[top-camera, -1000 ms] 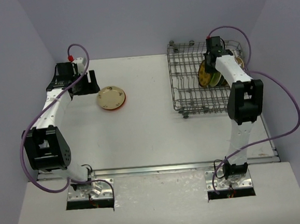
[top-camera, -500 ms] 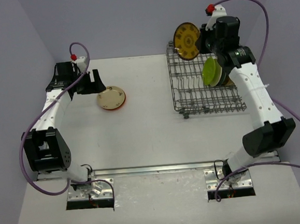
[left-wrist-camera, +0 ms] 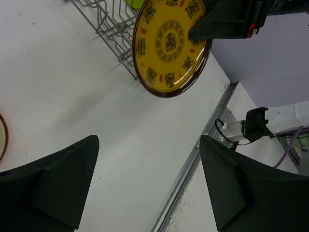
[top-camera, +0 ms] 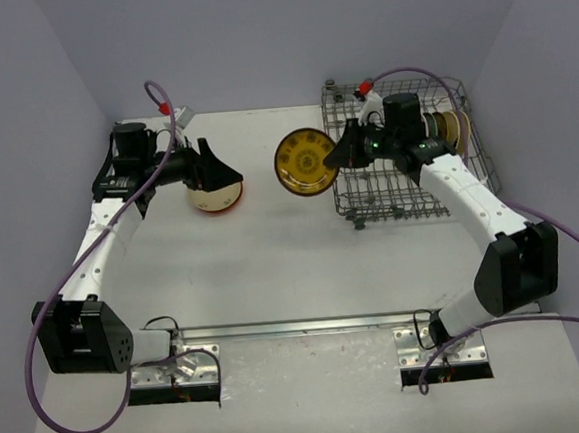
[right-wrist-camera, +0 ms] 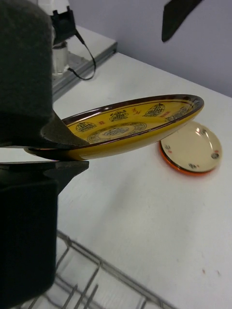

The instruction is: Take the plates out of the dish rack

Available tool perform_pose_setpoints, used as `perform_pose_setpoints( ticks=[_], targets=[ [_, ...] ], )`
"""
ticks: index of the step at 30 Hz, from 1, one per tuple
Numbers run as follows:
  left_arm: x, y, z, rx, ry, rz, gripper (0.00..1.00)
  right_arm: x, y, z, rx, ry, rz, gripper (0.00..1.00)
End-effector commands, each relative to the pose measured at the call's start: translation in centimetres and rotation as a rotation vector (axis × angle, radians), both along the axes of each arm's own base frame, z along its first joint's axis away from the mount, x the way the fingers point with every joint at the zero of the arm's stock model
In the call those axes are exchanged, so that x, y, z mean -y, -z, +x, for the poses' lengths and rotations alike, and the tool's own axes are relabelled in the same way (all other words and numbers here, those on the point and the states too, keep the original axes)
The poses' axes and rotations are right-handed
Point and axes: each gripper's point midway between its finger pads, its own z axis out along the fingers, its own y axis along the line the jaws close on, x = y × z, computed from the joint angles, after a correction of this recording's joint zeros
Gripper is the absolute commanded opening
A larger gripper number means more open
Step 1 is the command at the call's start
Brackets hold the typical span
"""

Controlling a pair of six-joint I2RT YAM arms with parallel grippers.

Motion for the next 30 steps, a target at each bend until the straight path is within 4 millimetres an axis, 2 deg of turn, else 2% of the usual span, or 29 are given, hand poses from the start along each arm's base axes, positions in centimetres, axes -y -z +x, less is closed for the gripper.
perform_pose_setpoints(
  ticks=[1,6,15,19,23,24,27,28,29,30],
  targets=[
    [1.2,0.1,0.0,0.025,0.013,0.021,0.82,-4.3,-3.9,-3.0,0.110,-0.163,0.113,0.00],
    [2.3,0.8,-0.2,0.042,0.037,0.072,0.79,-6.7,-3.6,-4.2,0.093,-0.247,0.115,0.00],
    [2.1,2.0,0.5,0.028,0.008,0.126,0.68,-9.1,-3.6,-5.7,0.090,-0.341,0.126,0.00],
    [2.2,2.3,0.6,0.032,0.015,0.138,0.51,-9.8,-3.4,-6.1,0.069,-0.370,0.134,0.00],
    [2.4,2.4,0.4,0.044,0.023,0.156,0.37,-10.1,-3.1,-5.7,0.048,-0.366,0.133,0.00],
    [2.4,2.4,0.4,0.048,0.025,0.159,0.36,-10.2,-3.2,-5.6,0.052,-0.364,0.131,0.00],
    [2.6,2.5,0.1,0.048,0.033,0.163,0.20,-10.1,-2.9,-5.0,0.044,-0.342,0.114,0.00],
    [2.4,2.6,0.2,0.045,0.018,0.168,0.07,-10.1,-2.8,-4.7,0.039,-0.329,0.105,0.13],
    [2.2,2.6,0.4,0.044,-0.002,0.171,0.01,-10.0,-2.5,-4.5,0.028,-0.317,0.094,0.27],
    [2.1,2.5,0.6,0.041,-0.021,0.173,0.00,-10.0,-2.5,-4.2,0.031,-0.307,0.087,0.40]
  ],
)
